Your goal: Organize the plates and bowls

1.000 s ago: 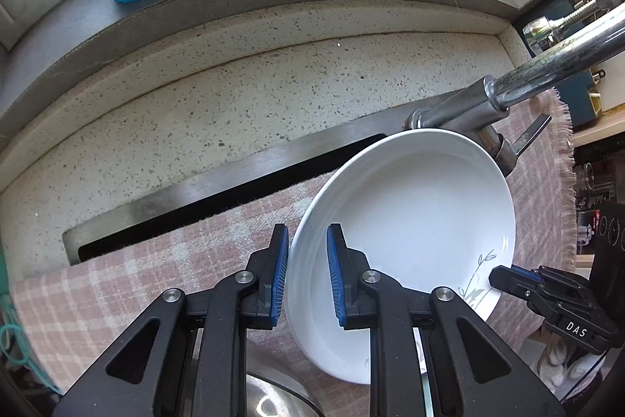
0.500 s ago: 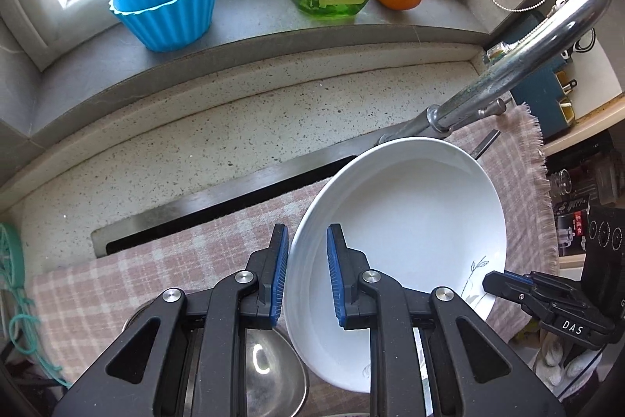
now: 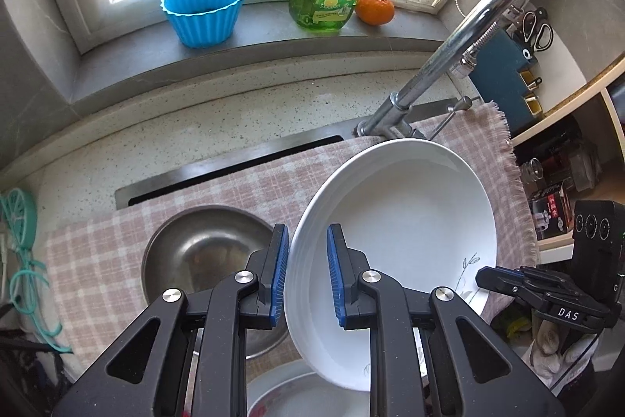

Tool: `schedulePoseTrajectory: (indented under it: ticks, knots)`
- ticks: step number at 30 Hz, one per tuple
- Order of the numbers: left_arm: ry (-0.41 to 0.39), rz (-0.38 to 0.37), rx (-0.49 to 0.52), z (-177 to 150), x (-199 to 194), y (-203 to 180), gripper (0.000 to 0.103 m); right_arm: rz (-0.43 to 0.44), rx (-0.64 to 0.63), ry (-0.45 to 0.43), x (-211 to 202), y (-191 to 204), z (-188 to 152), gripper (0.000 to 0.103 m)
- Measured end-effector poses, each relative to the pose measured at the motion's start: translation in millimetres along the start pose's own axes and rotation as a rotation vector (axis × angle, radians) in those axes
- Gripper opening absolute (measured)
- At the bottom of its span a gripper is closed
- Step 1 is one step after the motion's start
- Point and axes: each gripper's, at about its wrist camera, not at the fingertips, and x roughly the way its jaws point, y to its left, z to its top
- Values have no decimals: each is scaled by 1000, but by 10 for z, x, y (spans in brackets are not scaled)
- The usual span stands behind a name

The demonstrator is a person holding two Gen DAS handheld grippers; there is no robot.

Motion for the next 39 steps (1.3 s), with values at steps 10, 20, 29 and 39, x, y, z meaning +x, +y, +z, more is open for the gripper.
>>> schedulePoseTrajectory:
  ticks: [10, 20, 29, 39]
  knots:
    - [-32, -15, -54, -569, -327, 168, 18, 16, -36, 48, 55, 273, -501, 10]
    - [-24, -26, -114, -1147, -401, 383, 18, 23, -42, 133, 233, 374, -984, 10]
    - [-1, -32, -177, -1624, -231, 502, 18, 17, 15, 202, 466, 204, -1369, 10]
    - [40, -58, -222, -1896, -10, 558, 18, -14, 30, 258, 644, 103, -1554, 10]
